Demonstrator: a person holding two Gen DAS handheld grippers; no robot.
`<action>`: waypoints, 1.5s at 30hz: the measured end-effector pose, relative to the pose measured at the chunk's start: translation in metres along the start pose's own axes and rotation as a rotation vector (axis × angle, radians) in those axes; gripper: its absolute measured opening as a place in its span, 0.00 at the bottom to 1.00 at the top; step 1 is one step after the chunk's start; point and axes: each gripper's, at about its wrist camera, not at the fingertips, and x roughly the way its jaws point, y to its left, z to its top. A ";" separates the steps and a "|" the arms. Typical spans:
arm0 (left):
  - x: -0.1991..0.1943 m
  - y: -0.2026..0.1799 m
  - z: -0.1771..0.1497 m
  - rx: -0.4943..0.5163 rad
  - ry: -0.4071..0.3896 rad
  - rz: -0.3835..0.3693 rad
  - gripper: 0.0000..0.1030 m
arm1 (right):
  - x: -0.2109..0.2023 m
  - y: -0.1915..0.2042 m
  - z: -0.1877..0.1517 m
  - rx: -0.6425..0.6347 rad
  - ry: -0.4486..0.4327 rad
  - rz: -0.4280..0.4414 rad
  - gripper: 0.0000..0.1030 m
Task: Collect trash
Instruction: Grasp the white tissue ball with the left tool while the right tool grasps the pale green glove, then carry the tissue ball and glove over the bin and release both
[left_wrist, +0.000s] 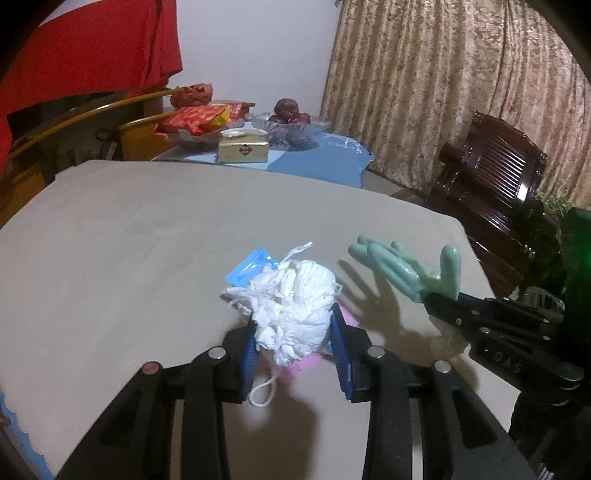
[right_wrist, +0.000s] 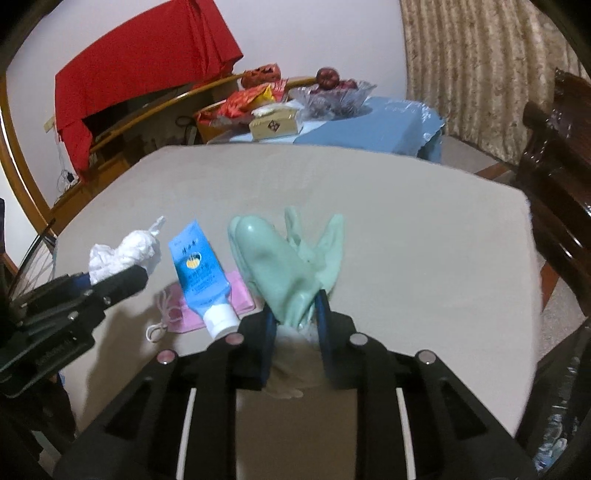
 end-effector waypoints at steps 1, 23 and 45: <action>-0.002 -0.003 0.001 0.003 -0.001 -0.001 0.34 | -0.006 -0.001 0.001 0.004 -0.011 -0.003 0.19; -0.041 -0.082 0.019 0.074 -0.042 -0.077 0.34 | -0.118 -0.040 -0.006 0.109 -0.156 -0.108 0.19; -0.064 -0.176 0.011 0.168 -0.063 -0.222 0.34 | -0.215 -0.095 -0.050 0.186 -0.236 -0.268 0.19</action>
